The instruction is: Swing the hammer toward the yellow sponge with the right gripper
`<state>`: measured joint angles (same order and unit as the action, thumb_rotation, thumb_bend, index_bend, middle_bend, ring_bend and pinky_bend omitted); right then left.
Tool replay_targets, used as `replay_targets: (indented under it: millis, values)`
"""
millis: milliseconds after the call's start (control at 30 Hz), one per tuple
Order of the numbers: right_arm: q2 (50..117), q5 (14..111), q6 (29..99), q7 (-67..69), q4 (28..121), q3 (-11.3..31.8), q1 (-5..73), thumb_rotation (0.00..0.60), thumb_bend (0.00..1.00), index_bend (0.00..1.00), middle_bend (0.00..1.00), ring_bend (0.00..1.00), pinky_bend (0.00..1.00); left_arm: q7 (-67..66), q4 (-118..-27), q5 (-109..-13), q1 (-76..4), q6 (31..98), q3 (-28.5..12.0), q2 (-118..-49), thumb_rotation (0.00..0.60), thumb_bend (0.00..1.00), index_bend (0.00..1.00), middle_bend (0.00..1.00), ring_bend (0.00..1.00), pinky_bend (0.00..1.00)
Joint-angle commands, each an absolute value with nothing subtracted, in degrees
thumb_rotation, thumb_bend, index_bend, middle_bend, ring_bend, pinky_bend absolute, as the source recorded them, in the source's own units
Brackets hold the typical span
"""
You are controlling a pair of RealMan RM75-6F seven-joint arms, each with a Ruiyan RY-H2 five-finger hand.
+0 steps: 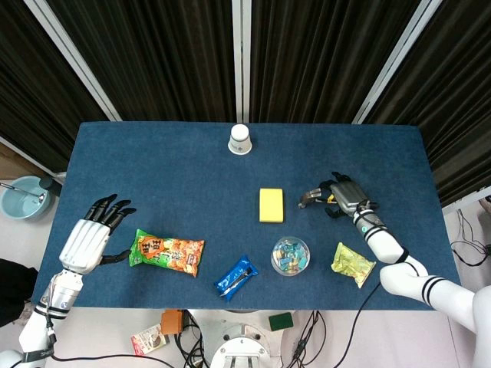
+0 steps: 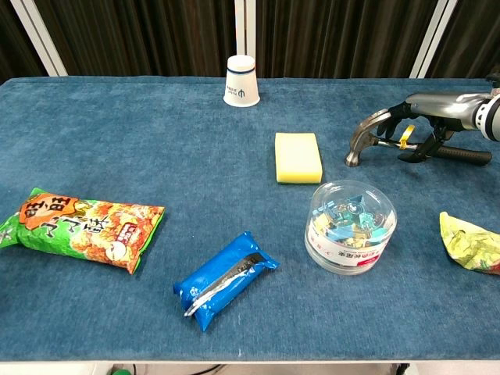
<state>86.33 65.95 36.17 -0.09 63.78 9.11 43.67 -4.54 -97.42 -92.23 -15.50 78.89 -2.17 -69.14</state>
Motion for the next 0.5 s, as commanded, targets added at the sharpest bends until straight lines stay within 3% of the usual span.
replay_targets:
  millis: [33,167,500]
  values:
    - [86.9,67.1,36.6,0.6,63.2,9.0,43.8,0.6,0.4,0.33,0.28,0.07,0.15,-4.6,-97.3,-92.1,-15.5,78.8,-2.1,-69.2,0.6,0.09,0.21,0.15,0.05,0.11]
    - [87.4,68.4,36.8,1.1,62.1,8.5,44.0,0.6,0.44,0.4,0.33,0.11,0.18,-4.6,-97.3,-91.9,-15.3,79.0,-1.9,-69.3,0.6,0.09,0.21,0.15,0.05,0.11]
    - [88.3,69.8,36.9,3.0,60.8,8.1,44.1,0.6,0.48,0.44,0.36,0.13,0.2,-4.3,-97.0,-91.9,-14.9,79.7,-1.6,-69.3,0.6,0.09,0.21,0.15,0.05,0.11]
